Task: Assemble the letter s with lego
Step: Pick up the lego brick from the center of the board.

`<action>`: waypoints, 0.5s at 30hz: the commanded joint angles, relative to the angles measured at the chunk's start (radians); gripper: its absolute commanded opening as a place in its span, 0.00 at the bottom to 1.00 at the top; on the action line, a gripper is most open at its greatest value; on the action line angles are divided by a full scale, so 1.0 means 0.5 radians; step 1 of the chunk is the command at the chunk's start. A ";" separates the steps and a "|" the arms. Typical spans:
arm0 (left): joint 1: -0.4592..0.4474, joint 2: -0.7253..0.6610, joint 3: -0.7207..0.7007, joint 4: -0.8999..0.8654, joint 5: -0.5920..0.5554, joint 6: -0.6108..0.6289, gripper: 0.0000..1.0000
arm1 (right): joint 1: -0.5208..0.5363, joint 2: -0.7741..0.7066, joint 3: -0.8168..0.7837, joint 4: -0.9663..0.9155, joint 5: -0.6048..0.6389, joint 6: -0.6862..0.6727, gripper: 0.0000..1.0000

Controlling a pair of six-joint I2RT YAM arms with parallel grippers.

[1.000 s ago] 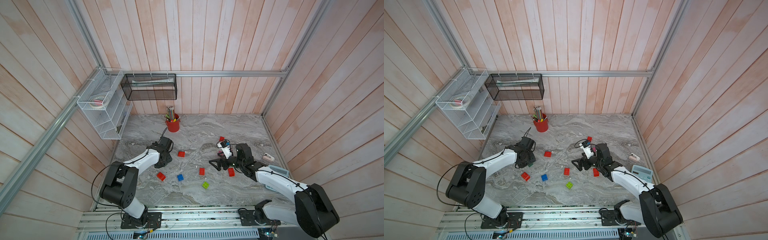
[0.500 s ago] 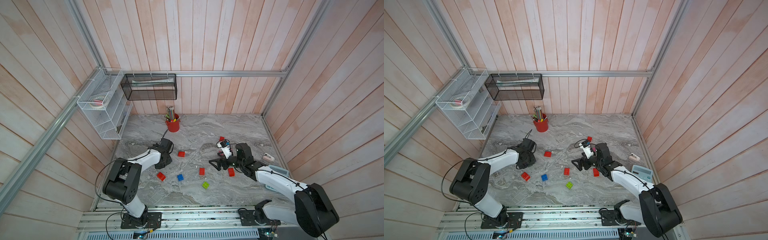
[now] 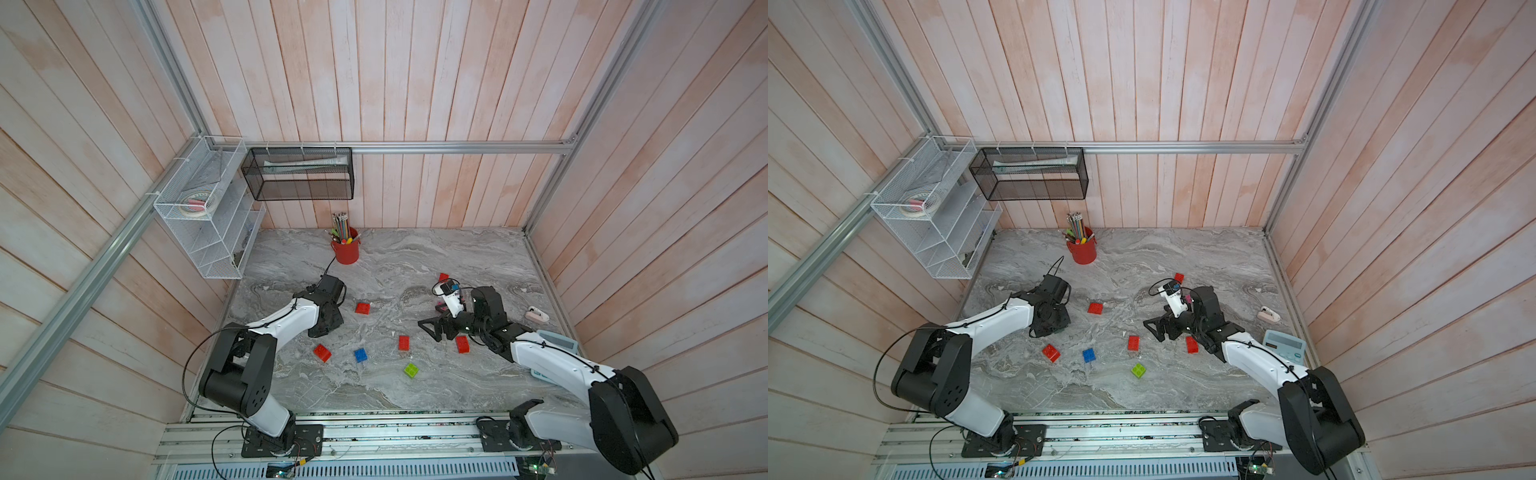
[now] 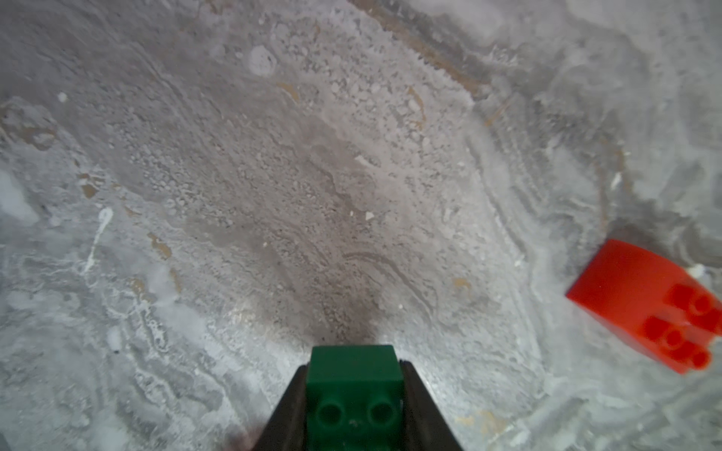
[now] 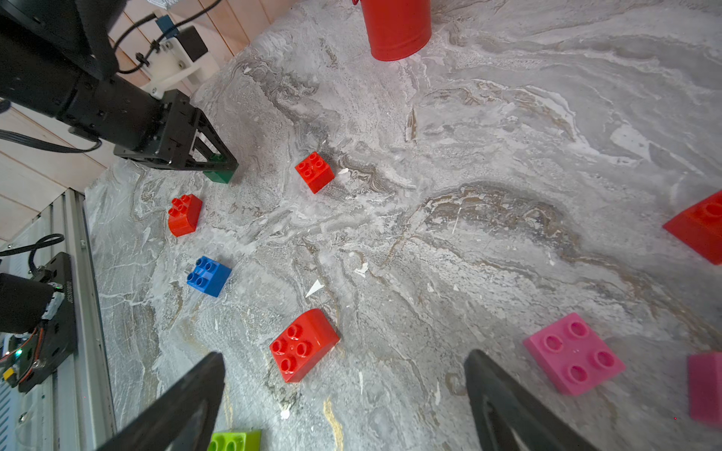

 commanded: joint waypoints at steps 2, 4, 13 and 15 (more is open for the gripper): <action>-0.099 -0.091 0.136 -0.123 0.022 0.027 0.28 | -0.022 -0.025 -0.001 -0.051 0.047 -0.014 0.97; -0.136 -0.078 0.192 -0.124 0.025 0.022 0.28 | -0.036 -0.036 -0.006 -0.051 0.049 -0.014 0.97; -0.287 0.151 0.473 -0.091 0.063 0.157 0.28 | -0.121 -0.071 -0.018 -0.095 0.037 -0.047 0.97; -0.320 0.206 0.537 -0.087 0.071 0.190 0.28 | -0.139 -0.078 -0.022 -0.098 0.038 -0.051 0.97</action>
